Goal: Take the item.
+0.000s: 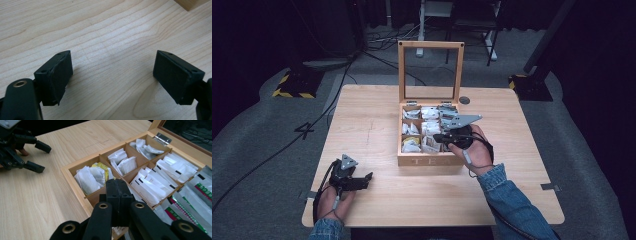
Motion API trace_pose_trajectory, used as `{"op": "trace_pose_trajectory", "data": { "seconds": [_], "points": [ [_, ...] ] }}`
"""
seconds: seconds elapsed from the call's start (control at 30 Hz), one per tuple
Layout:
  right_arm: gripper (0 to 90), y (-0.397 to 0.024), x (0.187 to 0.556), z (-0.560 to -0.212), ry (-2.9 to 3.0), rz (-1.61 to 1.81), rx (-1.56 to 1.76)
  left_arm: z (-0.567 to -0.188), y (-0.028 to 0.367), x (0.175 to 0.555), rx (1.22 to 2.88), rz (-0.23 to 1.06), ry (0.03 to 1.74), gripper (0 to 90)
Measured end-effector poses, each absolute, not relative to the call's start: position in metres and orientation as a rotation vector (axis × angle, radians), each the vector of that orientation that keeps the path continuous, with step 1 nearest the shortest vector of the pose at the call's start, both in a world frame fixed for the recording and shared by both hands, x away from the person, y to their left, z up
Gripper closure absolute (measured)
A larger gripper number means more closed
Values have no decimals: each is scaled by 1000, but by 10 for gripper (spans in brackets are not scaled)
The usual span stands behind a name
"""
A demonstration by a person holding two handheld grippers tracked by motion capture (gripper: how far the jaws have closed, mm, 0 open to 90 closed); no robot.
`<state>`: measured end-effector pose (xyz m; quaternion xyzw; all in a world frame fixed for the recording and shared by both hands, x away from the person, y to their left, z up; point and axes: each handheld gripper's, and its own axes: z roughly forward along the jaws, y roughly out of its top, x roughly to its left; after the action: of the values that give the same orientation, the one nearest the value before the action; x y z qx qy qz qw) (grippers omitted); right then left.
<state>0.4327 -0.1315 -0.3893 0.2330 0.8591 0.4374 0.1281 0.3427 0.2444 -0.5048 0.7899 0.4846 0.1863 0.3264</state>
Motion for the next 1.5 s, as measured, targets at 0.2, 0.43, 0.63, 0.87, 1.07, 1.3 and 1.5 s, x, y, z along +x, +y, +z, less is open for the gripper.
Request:
{"op": "trace_pose_trajectory", "data": {
  "seconds": [0.2,0.43,0.63,0.87,1.07,1.3,1.5],
  "points": [
    [900,-145,425,-378,2449,1341,690,-505,244,343,2070,488,1270,165],
    [900,-161,412,-369,2395,1416,696,-505,244,343,2070,488,1270,165],
    [900,-177,406,-361,2346,1464,712,-505,244,343,2070,488,1269,165],
    [900,-201,401,-353,2279,1502,753,-505,244,343,2070,488,1269,165],
    [900,-221,396,-351,2247,1486,796,-505,244,343,2070,488,1270,165],
    [900,-238,394,-350,2212,1459,832,-505,244,343,2070,488,1270,165],
    [900,-256,394,-358,2192,1391,883,-505,244,343,2070,488,1270,165]
  ]
}}
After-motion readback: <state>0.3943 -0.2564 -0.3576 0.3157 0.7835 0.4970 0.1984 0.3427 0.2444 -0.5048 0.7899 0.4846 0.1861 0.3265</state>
